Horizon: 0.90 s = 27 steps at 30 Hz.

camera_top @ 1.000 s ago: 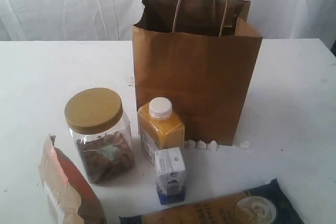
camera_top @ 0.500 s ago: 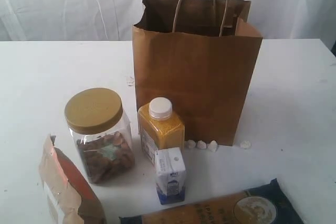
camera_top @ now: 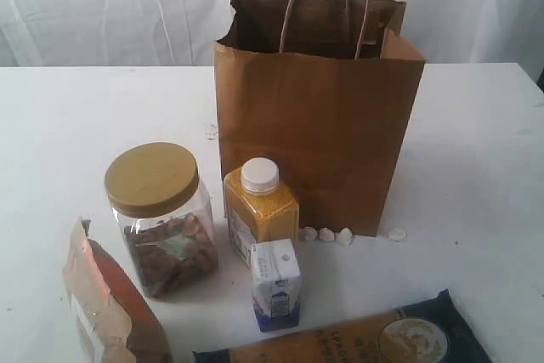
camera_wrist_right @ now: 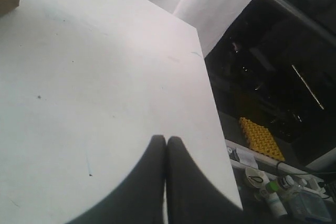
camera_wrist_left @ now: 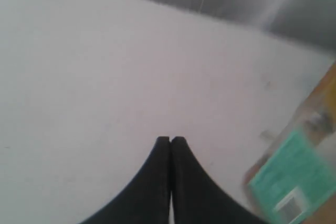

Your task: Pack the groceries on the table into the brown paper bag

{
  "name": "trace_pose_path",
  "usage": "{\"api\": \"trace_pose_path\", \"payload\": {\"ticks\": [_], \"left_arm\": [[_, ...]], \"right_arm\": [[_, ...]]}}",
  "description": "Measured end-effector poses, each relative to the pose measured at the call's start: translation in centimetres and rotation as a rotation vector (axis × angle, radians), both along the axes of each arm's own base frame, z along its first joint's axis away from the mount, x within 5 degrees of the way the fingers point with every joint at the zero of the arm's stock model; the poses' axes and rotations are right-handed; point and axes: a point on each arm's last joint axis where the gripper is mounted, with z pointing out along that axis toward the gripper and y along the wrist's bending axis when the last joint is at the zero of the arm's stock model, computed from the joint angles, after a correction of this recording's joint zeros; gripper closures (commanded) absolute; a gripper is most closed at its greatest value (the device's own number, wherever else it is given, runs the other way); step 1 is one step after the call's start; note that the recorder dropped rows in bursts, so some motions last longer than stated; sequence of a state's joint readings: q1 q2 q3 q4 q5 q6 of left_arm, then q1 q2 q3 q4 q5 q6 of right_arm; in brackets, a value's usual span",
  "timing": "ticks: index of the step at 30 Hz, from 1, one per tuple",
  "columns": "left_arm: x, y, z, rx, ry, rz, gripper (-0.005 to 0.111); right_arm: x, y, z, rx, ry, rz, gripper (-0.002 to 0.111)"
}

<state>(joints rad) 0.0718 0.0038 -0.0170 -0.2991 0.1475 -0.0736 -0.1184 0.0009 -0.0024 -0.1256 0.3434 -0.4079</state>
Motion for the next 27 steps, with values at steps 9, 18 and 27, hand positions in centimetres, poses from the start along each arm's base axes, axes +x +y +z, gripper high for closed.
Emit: {"api": "trace_pose_path", "payload": {"ticks": [9, 18, 27], "left_arm": [[0.3, 0.5, 2.1, -0.347, -0.218, 0.102, 0.107], [-0.1, 1.9, 4.3, -0.299, -0.467, 0.216, 0.107], [-3.0, 2.5, 14.5, -0.364, -0.893, 0.226, 0.107]], "right_arm": [[0.0, 0.0, 0.0, -0.002, 0.0, 0.0, 0.108], [0.0, 0.0, 0.0, -0.002, 0.0, 0.0, 0.108], [0.0, 0.0, 0.0, -0.002, 0.0, 0.0, 0.108]]}}
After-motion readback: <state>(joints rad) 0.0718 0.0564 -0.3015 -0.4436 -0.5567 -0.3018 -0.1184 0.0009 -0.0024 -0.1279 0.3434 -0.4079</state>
